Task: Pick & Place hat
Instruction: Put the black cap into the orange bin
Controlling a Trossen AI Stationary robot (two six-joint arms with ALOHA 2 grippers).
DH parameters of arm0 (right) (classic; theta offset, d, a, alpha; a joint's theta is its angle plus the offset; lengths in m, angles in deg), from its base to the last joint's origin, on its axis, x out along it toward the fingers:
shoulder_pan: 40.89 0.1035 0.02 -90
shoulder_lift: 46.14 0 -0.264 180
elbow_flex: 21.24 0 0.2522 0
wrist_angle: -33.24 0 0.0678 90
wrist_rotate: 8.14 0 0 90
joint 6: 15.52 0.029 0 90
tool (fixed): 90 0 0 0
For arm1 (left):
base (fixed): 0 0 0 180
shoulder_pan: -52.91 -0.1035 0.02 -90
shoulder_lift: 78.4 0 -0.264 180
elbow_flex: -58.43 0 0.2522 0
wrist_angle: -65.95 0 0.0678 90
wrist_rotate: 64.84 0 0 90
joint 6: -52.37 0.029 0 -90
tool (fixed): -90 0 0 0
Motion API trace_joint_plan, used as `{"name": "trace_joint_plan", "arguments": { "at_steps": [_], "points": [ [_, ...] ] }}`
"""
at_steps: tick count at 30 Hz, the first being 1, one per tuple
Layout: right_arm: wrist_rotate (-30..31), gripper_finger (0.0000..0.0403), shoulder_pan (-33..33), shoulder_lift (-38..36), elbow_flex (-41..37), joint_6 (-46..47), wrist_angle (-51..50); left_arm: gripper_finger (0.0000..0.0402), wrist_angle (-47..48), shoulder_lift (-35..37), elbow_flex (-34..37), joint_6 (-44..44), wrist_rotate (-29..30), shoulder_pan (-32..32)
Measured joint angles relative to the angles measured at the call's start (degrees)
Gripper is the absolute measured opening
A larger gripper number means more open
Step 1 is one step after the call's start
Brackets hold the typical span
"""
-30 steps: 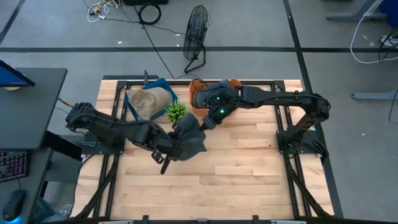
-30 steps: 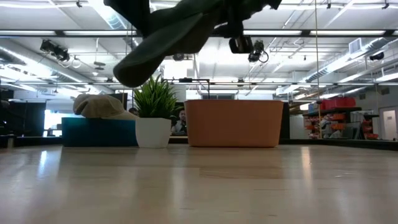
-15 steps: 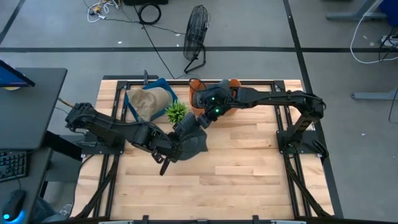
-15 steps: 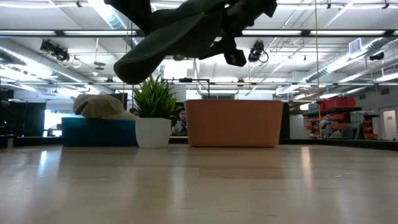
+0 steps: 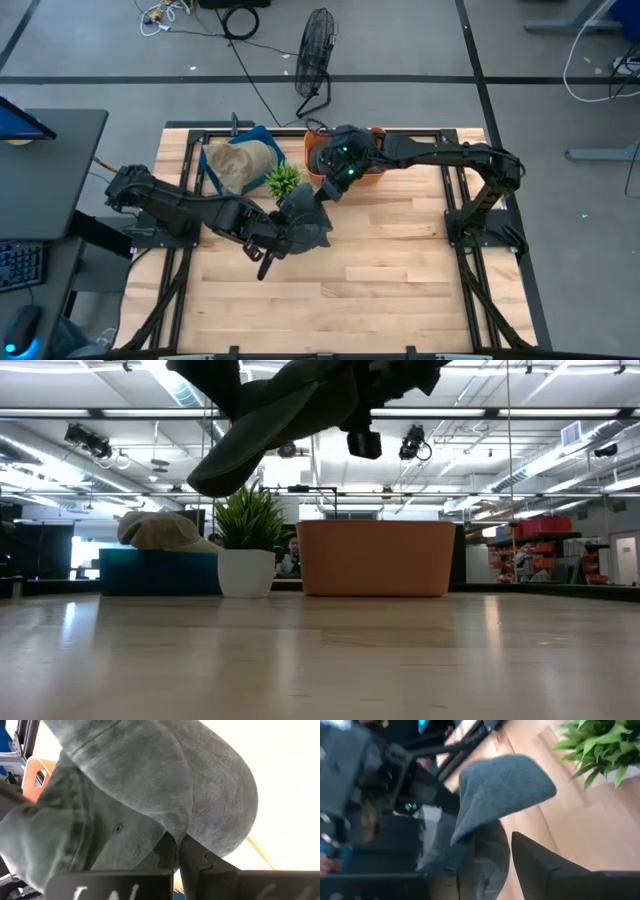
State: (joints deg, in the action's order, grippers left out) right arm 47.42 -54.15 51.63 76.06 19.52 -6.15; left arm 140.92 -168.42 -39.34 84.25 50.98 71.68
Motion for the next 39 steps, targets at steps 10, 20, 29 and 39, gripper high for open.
{"name": "trace_joint_plan", "arguments": {
  "at_steps": [10, 20, 29, 39],
  "points": [
    [8.2, 0.0135, -2.5, 0.0, 0.0, -14.6, -9.7, 0.0008, 0.8, 0.0, 0.0, -3.0, -0.1, 1.4],
    [5.1, 0.0135, -0.4, -2.9, 0.0, -36.0, -5.6, 0.0008, 2.2, 0.0, 0.0, -4.2, -0.5, 1.8],
    [12.6, 0.0206, 1.7, -2.7, 0.0, -50.7, 0.0, 0.0010, 2.1, 0.0, 0.0, -4.2, -0.8, 1.8],
    [6.4, 0.0283, 3.9, -0.2, 0.1, -54.8, 5.1, 0.0012, 1.7, 0.0, 0.0, -0.1, -1.1, 1.6]
  ]
}}
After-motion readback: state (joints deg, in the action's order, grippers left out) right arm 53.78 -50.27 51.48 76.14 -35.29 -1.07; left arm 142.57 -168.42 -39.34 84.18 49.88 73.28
